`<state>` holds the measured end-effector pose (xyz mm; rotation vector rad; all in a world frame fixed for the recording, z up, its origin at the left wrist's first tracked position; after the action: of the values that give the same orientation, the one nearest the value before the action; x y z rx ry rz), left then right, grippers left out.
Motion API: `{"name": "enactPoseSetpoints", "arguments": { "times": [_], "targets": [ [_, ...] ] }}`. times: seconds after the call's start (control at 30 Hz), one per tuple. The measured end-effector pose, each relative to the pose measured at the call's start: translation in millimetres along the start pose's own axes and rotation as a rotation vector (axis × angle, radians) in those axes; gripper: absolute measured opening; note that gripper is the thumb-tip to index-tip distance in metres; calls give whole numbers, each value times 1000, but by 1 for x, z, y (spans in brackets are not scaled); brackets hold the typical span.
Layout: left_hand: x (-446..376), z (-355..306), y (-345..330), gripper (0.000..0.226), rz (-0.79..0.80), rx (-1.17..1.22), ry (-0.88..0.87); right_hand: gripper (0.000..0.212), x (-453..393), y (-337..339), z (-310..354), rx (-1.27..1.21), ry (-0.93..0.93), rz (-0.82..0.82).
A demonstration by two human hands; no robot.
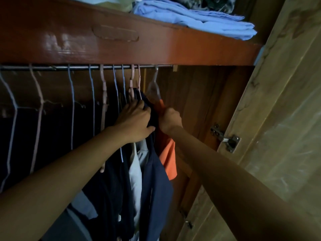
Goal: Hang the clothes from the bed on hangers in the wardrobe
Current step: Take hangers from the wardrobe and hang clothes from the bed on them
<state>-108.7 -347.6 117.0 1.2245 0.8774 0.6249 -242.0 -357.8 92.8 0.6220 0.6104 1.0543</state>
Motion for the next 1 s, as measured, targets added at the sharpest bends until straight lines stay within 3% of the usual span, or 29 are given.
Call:
{"name": "enactPoseSetpoints", "arguments": {
  "times": [0.23,0.37,0.67,1.0],
  "targets": [
    [1,-7,10,74,-52,47,-10,41,10,35,-2,7,57,-104],
    [1,-17,8,75,-30,85,-2,30,24,54,-18,10,90,-112],
    [11,-43,3,69,-81,457,-59,26,85,101,-77,5,94,-133],
    [35,-88,-8,60,-79,474,-115,33,186,166,-129,155,168,-175]
  ]
}}
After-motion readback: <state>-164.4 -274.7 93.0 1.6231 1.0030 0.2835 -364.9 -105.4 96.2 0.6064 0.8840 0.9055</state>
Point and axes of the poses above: each hand's wrist, its own x-axis away from the middle knuckle, its own y-axis out of the back of the hand, z = x × y, the point moved 6 cm from there along -x, towards the middle knuckle, and after that the axes turned 3 degrees about -x, right-handed, at the moved point
